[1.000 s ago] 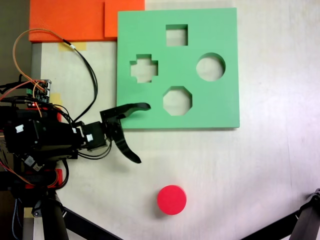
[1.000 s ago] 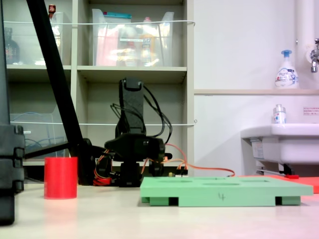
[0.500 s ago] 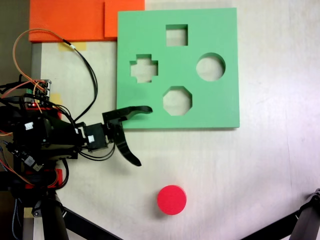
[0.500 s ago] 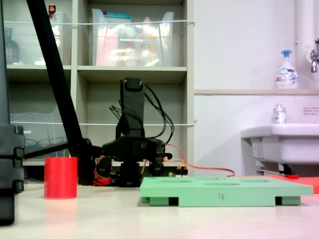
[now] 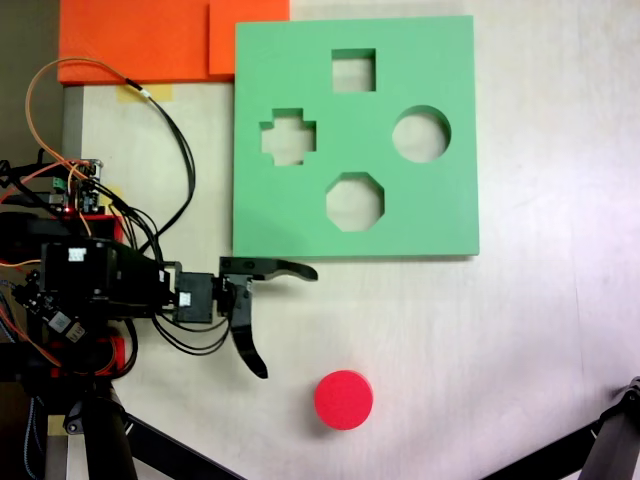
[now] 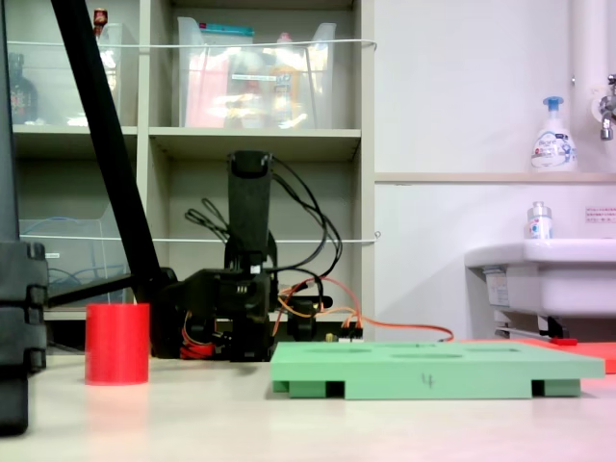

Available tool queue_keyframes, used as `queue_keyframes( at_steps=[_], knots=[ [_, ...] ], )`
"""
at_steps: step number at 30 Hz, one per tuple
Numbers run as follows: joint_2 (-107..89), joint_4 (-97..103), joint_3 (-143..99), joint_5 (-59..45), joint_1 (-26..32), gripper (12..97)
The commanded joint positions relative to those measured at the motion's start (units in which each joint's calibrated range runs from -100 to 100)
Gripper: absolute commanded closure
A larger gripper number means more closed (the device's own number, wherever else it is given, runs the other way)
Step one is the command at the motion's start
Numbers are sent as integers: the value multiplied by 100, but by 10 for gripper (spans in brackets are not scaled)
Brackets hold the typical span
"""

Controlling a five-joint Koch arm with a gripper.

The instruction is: Put the cylinder block into the corresponding hole

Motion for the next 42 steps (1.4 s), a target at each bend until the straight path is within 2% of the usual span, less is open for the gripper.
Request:
queue_keyframes(
  at_steps=[1,9,42],
  knots=[
    [152,669,227,20,-107,179],
    [809,669,745,24,-366,177],
    [3071,602,2958,117,-518,177]
  ],
)
